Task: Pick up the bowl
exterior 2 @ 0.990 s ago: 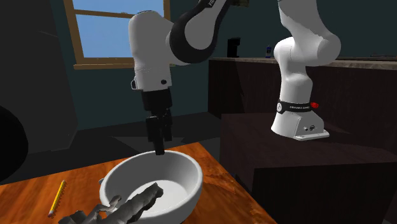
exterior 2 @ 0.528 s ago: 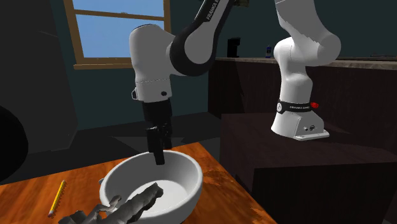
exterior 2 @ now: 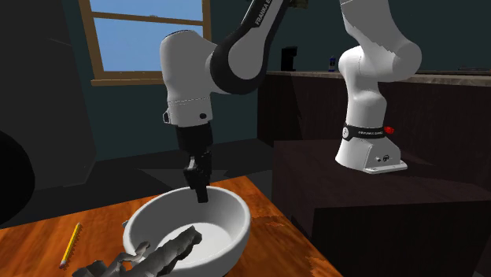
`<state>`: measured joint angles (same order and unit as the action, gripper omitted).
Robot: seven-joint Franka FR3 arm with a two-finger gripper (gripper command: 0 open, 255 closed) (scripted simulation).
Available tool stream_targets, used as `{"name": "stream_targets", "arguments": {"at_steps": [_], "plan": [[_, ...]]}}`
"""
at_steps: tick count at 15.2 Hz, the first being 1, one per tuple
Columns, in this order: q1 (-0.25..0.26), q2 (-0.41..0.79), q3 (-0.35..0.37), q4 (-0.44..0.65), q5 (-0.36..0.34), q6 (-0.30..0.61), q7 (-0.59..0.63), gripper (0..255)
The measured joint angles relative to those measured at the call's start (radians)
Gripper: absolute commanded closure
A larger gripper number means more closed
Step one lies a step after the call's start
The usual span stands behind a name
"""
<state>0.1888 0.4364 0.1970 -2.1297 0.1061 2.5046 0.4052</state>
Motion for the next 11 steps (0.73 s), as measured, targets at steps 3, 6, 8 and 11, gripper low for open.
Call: {"name": "stream_targets", "arguments": {"at_steps": [3, 6, 8, 11], "plan": [[0.0, -0.004, 0.0, 0.0, 0.0, -0.005, 0.001, 255], [-0.003, -0.033, 0.003, -0.005, 0.004, -0.029, 0.001, 255], [-0.005, -0.058, 0.005, -0.007, 0.007, -0.051, 0.002, 255], [-0.007, -0.084, 0.007, 0.0, 0.009, -0.085, 0.004, 255]]}}
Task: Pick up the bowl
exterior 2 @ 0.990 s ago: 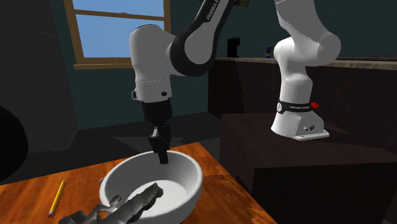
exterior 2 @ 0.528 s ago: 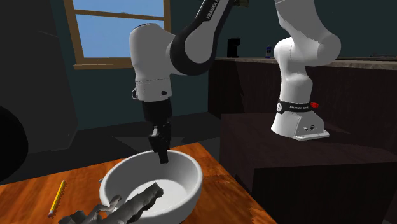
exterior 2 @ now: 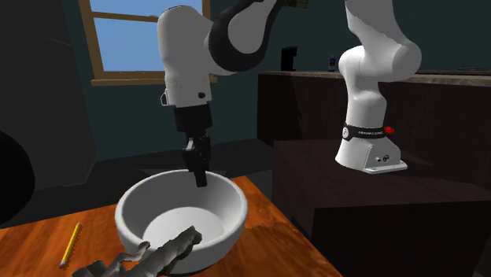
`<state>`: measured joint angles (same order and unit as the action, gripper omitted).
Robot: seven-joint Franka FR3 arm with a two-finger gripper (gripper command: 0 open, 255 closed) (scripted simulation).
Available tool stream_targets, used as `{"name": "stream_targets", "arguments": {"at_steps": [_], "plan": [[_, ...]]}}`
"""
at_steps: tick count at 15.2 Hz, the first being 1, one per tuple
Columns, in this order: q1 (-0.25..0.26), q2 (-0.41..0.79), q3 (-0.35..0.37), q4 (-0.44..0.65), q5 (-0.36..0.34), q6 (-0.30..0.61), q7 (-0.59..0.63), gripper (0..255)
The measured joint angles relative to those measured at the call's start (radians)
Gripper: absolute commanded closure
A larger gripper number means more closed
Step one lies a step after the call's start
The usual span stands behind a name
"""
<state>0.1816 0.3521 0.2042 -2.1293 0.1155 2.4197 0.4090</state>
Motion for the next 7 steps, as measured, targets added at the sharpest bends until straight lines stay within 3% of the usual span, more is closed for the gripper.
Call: {"name": "stream_targets", "arguments": {"at_steps": [7], "plan": [[-0.005, -0.067, 0.005, 0.011, 0.007, -0.077, 0.004, 255]]}}
